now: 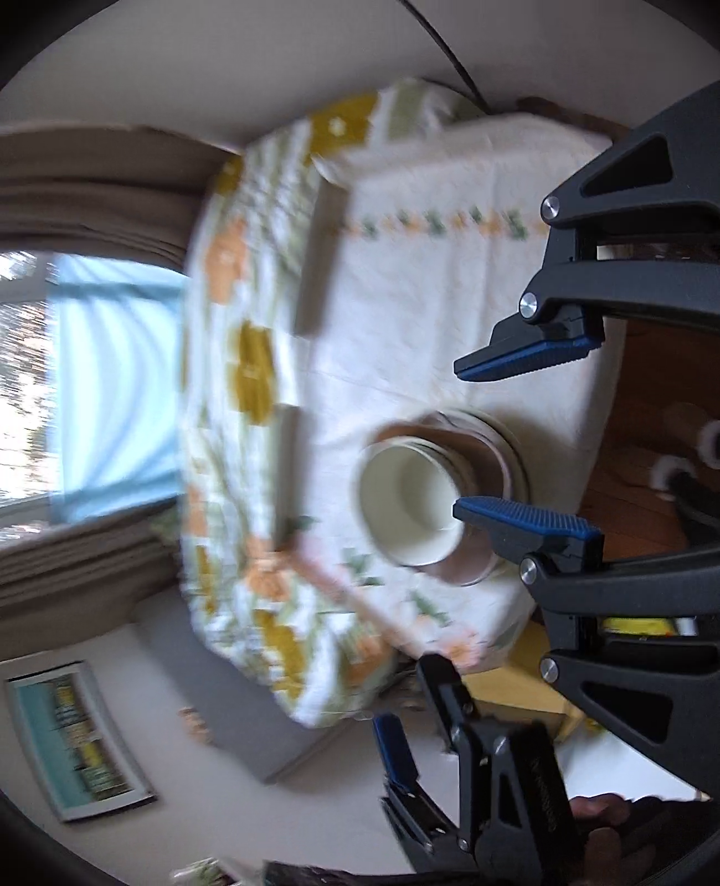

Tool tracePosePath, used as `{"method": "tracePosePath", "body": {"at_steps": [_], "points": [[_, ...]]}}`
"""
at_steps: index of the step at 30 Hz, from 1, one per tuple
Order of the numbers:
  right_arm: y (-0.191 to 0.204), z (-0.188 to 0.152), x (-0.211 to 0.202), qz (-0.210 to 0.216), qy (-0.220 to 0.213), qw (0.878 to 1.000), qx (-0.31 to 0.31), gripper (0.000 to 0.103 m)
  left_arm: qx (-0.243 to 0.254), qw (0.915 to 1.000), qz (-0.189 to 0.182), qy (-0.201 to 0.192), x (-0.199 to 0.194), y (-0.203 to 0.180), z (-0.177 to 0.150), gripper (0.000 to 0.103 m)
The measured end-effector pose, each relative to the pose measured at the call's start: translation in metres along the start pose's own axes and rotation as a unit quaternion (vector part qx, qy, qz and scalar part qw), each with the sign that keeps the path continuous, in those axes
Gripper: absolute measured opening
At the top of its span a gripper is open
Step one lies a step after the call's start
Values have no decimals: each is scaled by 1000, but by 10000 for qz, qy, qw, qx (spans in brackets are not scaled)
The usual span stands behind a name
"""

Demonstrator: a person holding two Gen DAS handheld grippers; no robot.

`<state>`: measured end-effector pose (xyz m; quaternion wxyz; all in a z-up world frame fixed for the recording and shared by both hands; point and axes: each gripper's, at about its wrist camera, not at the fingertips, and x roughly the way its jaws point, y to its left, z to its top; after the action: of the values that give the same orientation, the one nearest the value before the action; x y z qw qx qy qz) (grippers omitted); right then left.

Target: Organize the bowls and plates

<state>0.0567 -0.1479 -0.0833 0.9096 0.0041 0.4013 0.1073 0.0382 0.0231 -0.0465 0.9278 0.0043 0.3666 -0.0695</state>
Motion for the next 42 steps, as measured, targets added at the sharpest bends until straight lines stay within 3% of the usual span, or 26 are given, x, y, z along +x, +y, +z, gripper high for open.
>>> {"method": "tracePosePath", "body": {"at_steps": [2,3,4,6,11,20,42], "points": [[-9,1,-34,-153,-461,9987,127,63,-100,9987,82,-493,-31,-7,3,103],[-12,0,-48,-212,-648,9975,195,82,-109,9968,127,-775,-47,-10,4,103],[-15,-1,-66,-302,-916,9949,280,93,-81,9952,152,-964,-58,-14,5,103],[-19,-4,-89,-502,-1236,9904,352,94,-6,9921,265,-1223,-75,-23,6,103],[-19,-13,-118,-922,-1538,9829,422,96,114,9874,272,-1554,-98,-35,2,103],[-7,-24,-129,-1076,-1849,9761,384,96,226,9855,392,-1633,-110,-40,-15,103],[2,-26,-123,-1052,-1822,9772,281,96,82,9827,525,-1772,-113,-32,-15,103]]}}
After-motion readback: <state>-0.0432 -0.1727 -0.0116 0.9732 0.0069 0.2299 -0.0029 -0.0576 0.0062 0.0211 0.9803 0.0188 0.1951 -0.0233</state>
